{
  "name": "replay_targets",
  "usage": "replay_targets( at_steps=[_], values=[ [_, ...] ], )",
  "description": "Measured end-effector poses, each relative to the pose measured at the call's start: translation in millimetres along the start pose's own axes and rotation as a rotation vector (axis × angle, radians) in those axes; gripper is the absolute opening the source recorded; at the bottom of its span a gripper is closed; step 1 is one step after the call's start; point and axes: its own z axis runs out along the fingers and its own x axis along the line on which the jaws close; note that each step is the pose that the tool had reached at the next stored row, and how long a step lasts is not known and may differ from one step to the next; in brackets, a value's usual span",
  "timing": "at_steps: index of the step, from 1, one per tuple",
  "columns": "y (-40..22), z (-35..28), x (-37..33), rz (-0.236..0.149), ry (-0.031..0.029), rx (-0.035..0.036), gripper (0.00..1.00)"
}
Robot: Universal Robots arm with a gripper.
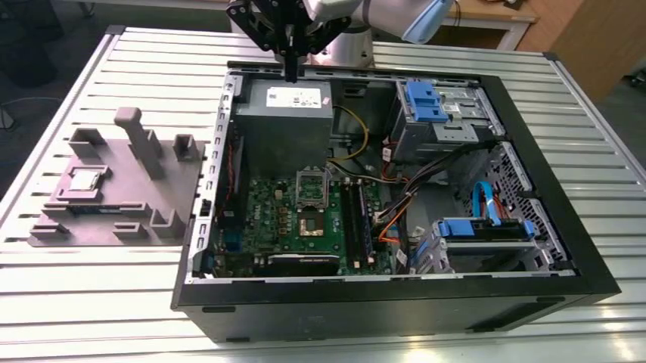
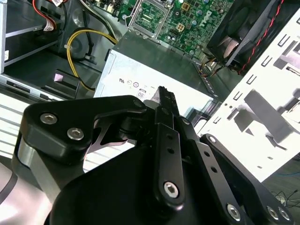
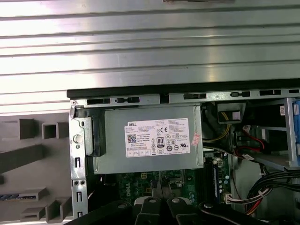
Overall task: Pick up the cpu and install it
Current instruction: 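Reach for the cpu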
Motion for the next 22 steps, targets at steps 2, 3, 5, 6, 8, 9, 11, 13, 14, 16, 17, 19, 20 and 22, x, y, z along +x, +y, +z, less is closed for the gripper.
replay_targets(
  at_steps=[2, 3, 5, 6, 8, 9, 11, 13, 14, 16, 17, 19, 20, 22],
  values=[
    [0.0, 0.0, 0.0, 0.000, 0.0000, 0.0000, 0.10],
    [0.0, 0.0, 0.0, 0.000, 0.0000, 0.0000, 0.10],
    [0.0, 0.0, 0.1, 0.000, 0.0000, 0.0000, 0.10],
    [-0.2, -0.1, 3.4, 0.000, 0.0001, 0.0000, 0.10],
    [-0.4, -0.2, 5.2, 0.000, 0.0000, 0.0000, 0.10],
    [-0.4, -0.2, 5.4, 0.000, 0.0000, 0.0000, 0.10],
    [-0.5, -0.2, 5.9, 0.000, 0.0000, 0.0000, 0.10],
    [-0.5, -0.2, 6.4, 0.000, 0.0000, 0.0000, 0.10],
    [-0.5, -0.2, 6.6, 0.000, 0.0000, 0.0000, 0.10],
    [-0.5, -0.2, 7.0, 0.000, 0.0000, 0.0000, 0.10],
    [-0.5, -0.2, 7.2, 0.000, 0.0000, 0.0000, 0.10],
    [-0.6, -0.2, 7.6, 0.000, 0.0000, 0.0000, 0.10],
    [-0.6, -0.2, 7.8, 0.000, 0.0000, 0.0000, 0.10],
    [-0.7, -0.2, 9.4, 0.000, 0.0000, 0.0000, 0.10]
  ],
)
